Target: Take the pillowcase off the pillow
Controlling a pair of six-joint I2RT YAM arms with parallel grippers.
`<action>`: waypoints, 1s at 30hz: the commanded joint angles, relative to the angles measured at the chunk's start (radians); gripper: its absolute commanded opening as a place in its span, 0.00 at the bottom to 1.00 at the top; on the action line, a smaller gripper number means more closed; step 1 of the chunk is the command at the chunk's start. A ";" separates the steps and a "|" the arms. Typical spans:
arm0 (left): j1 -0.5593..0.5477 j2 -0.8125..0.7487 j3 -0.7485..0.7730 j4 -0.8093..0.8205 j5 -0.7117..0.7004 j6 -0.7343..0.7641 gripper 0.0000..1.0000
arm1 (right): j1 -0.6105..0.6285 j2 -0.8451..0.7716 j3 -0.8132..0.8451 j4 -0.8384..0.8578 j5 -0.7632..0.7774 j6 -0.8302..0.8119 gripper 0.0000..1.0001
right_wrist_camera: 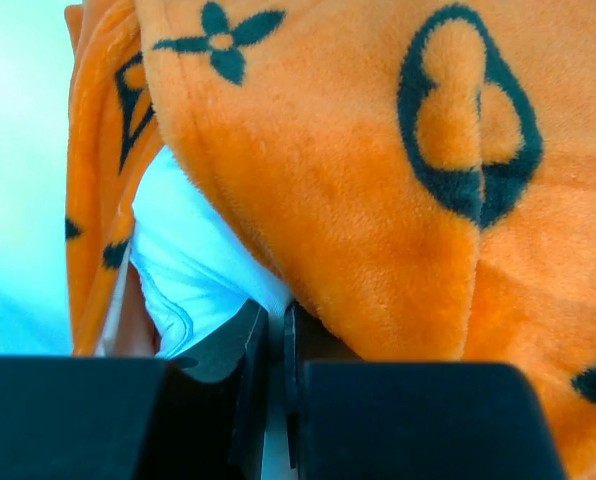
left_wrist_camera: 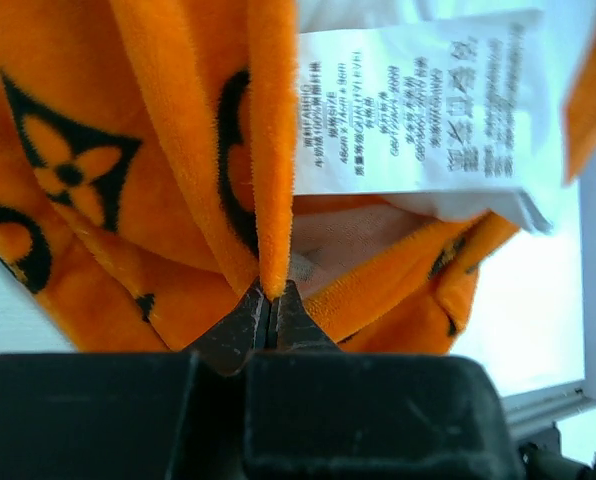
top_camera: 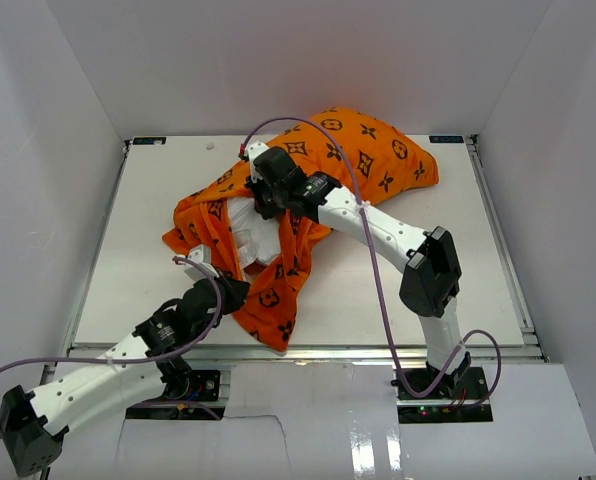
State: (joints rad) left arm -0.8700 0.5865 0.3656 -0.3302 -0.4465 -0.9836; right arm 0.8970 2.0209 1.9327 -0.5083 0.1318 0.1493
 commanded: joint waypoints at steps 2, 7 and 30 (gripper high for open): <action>-0.017 0.099 -0.036 -0.061 0.029 -0.029 0.00 | -0.066 -0.048 0.114 0.093 0.054 -0.036 0.08; -0.017 0.194 -0.054 0.034 0.028 -0.033 0.00 | -0.079 -0.103 0.123 0.076 0.037 -0.050 0.08; -0.014 0.271 0.274 -0.110 -0.050 0.102 0.89 | -0.092 -0.568 -0.557 0.224 -0.271 -0.031 0.08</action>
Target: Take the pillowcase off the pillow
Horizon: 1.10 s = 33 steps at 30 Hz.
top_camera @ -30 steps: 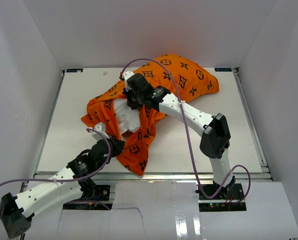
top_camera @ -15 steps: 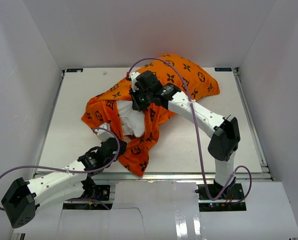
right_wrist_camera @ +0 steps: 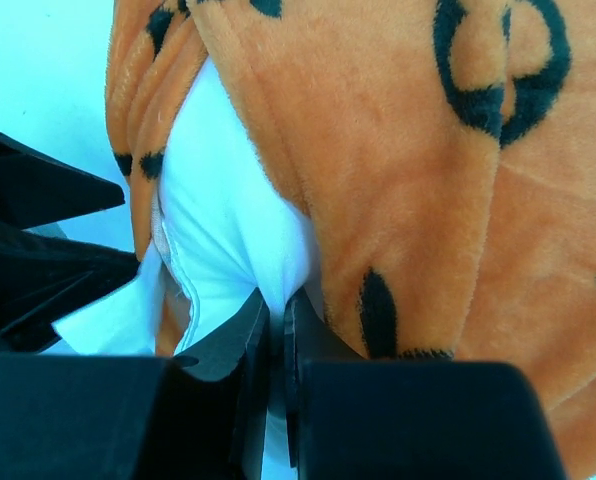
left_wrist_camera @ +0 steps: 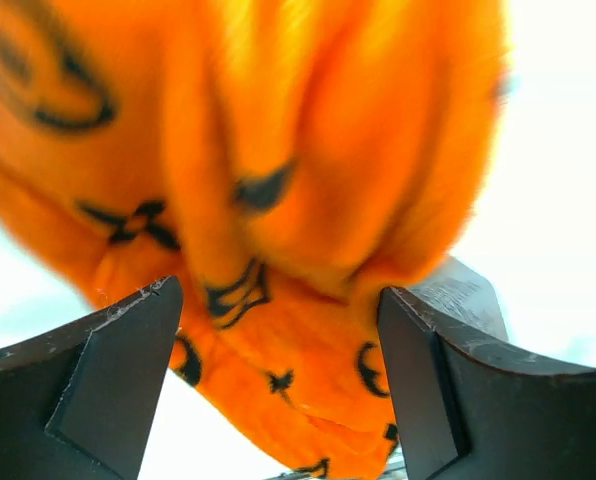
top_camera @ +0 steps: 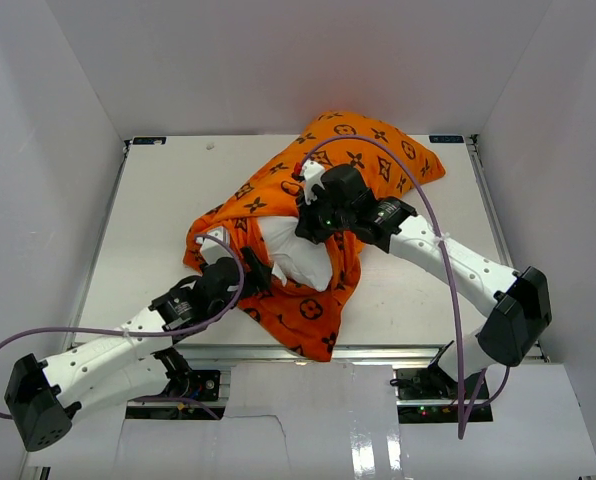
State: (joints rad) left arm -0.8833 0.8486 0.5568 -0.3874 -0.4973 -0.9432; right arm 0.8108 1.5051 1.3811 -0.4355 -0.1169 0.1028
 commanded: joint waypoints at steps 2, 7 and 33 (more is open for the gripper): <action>0.000 0.018 0.114 -0.056 -0.003 0.072 0.91 | -0.005 -0.066 -0.023 0.168 -0.026 0.026 0.08; 0.013 0.104 0.163 -0.086 -0.070 0.072 0.94 | -0.004 -0.098 -0.048 0.199 -0.030 0.038 0.08; 0.512 0.075 0.112 -0.070 0.071 0.147 0.00 | -0.239 -0.450 -0.273 0.208 -0.118 0.072 0.08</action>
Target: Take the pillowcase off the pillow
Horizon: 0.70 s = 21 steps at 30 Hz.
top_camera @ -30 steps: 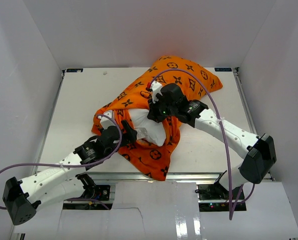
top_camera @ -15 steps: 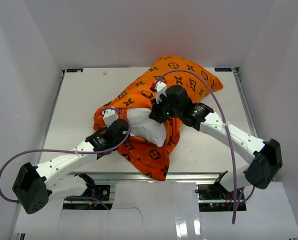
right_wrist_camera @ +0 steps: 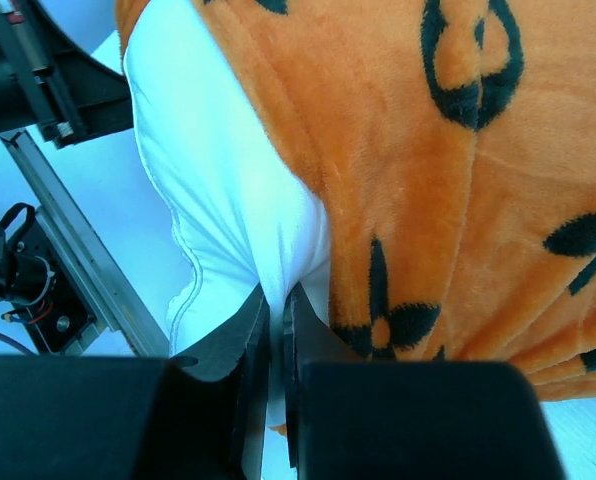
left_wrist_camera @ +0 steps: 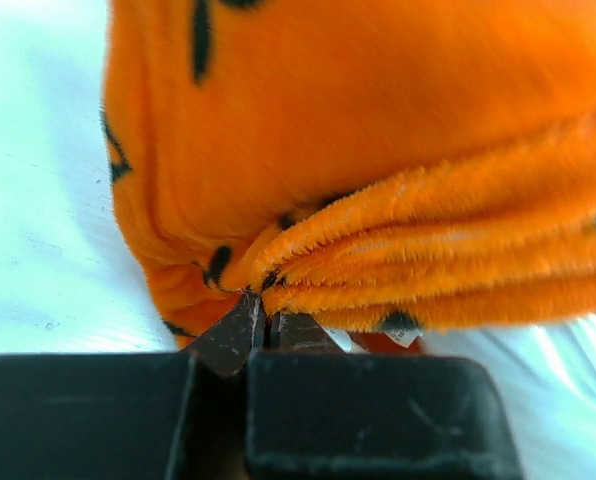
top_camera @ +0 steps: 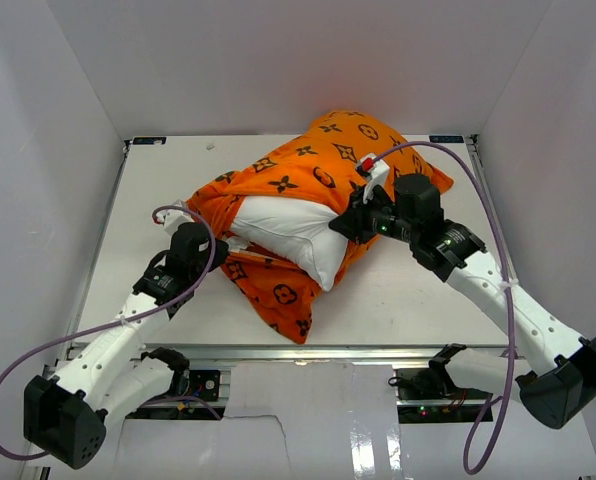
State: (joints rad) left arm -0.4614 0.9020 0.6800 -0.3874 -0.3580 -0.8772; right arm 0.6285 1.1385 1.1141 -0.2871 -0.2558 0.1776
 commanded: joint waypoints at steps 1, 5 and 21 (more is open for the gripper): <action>0.101 0.029 -0.010 -0.053 -0.035 0.084 0.00 | -0.070 -0.107 -0.014 0.062 0.015 -0.003 0.08; 0.171 0.087 0.027 -0.030 0.056 0.112 0.00 | -0.114 -0.161 -0.036 0.039 -0.010 -0.013 0.08; 0.274 0.351 0.227 -0.004 0.263 0.178 0.09 | -0.165 -0.247 -0.043 0.016 -0.028 -0.009 0.08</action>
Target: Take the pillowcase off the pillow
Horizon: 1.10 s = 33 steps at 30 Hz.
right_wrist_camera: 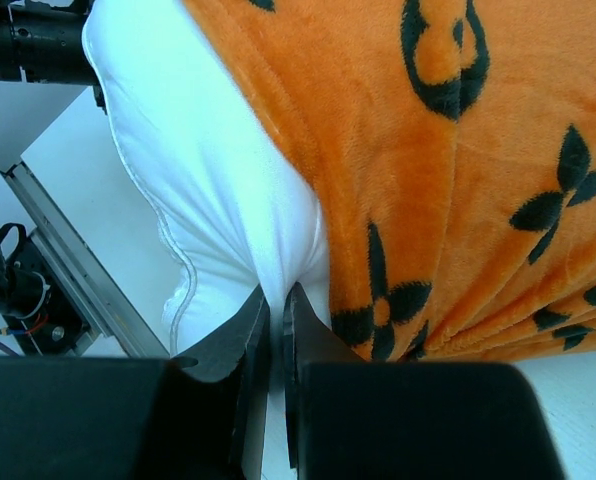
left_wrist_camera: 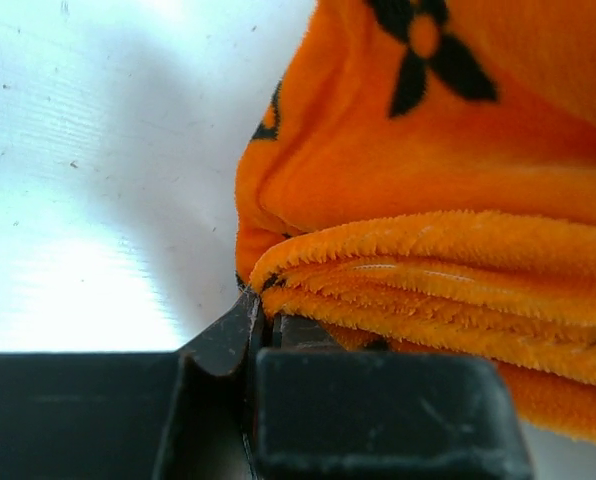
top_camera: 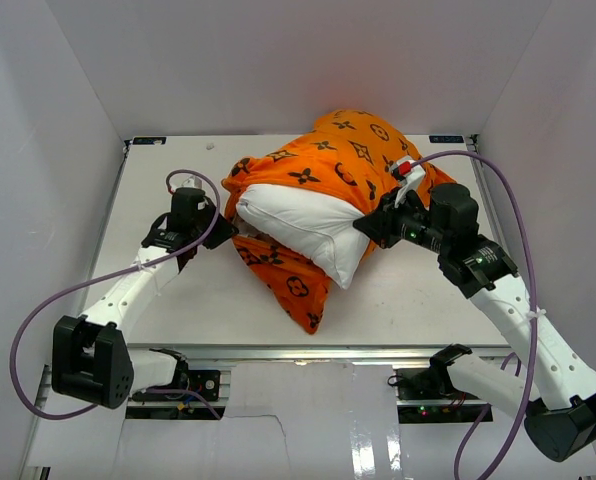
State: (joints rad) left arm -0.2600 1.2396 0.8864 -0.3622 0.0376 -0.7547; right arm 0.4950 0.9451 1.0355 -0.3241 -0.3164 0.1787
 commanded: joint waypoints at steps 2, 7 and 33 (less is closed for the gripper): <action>0.093 0.043 0.032 -0.026 -0.104 0.060 0.09 | -0.032 -0.061 0.038 0.051 0.040 -0.010 0.08; 0.123 0.086 0.075 -0.037 -0.067 0.084 0.14 | -0.032 -0.080 0.044 0.051 0.051 -0.007 0.08; 0.053 -0.460 -0.326 0.288 0.492 -0.232 0.98 | 0.261 0.452 0.214 0.388 0.284 0.145 0.08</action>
State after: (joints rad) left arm -0.1841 0.8146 0.5797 -0.1707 0.4961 -0.9024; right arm 0.7265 1.3624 1.1328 -0.0982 -0.1532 0.2886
